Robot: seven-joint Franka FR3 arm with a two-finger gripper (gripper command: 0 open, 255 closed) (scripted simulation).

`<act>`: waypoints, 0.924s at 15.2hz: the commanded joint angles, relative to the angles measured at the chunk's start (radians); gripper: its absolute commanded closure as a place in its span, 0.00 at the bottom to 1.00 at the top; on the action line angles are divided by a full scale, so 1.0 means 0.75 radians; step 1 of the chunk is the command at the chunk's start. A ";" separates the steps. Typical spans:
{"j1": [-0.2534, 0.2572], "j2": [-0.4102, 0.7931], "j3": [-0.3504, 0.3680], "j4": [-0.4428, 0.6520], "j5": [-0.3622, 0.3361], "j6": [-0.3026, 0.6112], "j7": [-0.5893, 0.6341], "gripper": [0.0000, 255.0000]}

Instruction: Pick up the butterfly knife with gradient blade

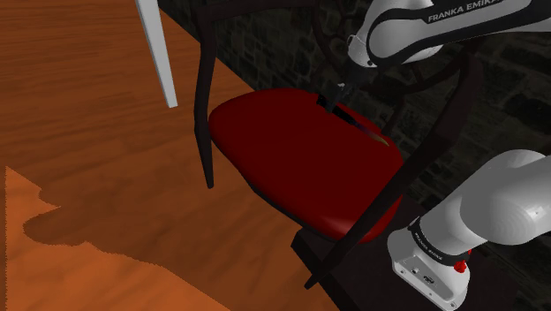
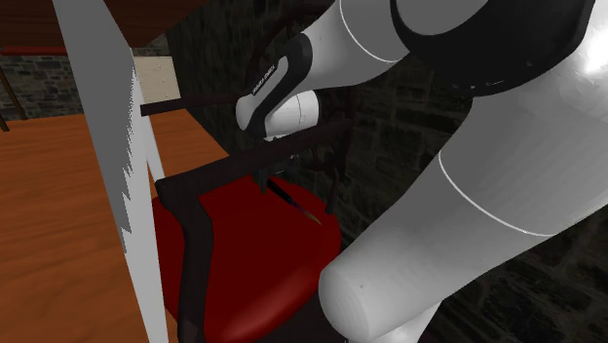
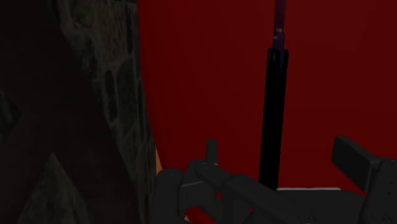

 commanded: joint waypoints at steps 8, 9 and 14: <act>0.000 0.019 -0.003 -0.012 0.001 0.032 -0.004 1.00; 0.000 0.019 -0.003 -0.013 0.001 0.032 -0.004 1.00; 0.000 -0.002 0.000 0.006 0.000 -0.007 0.000 1.00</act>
